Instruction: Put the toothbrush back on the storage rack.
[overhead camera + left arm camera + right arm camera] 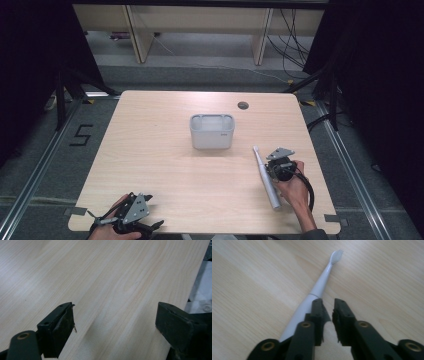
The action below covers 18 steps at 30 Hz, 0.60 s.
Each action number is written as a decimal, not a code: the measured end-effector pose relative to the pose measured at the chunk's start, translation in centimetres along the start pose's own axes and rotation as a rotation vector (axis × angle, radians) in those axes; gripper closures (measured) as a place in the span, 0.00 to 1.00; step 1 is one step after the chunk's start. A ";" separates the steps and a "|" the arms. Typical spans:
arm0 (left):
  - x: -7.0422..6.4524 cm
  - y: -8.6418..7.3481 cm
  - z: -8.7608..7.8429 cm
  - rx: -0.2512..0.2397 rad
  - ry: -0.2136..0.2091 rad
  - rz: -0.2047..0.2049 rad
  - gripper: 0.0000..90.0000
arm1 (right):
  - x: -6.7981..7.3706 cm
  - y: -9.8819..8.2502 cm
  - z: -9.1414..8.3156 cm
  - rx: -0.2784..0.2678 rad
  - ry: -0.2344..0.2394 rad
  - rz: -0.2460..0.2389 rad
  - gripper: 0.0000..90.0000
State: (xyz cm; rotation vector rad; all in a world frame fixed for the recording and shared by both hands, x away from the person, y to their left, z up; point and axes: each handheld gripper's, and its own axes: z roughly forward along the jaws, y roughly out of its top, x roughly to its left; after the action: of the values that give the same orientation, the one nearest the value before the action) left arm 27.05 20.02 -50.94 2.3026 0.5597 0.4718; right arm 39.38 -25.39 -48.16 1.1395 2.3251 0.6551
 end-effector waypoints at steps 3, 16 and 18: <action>0.1 0.0 0.0 0.007 0.010 0.011 0.16 | -0.2 0.2 -0.8 -0.001 0.014 0.031 0.76; 0.0 0.0 -0.1 -0.002 -0.001 -0.002 0.16 | 0.9 1.1 -2.1 0.166 0.112 0.104 0.46; 0.0 0.0 0.0 0.000 0.001 -0.002 0.16 | 0.9 0.9 -1.8 0.200 0.121 0.100 0.45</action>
State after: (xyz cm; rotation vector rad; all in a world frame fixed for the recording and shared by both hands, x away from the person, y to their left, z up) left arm 27.05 20.07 -50.92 2.3013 0.5625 0.4717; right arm 38.35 -24.53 -46.38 1.3465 2.4939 0.5504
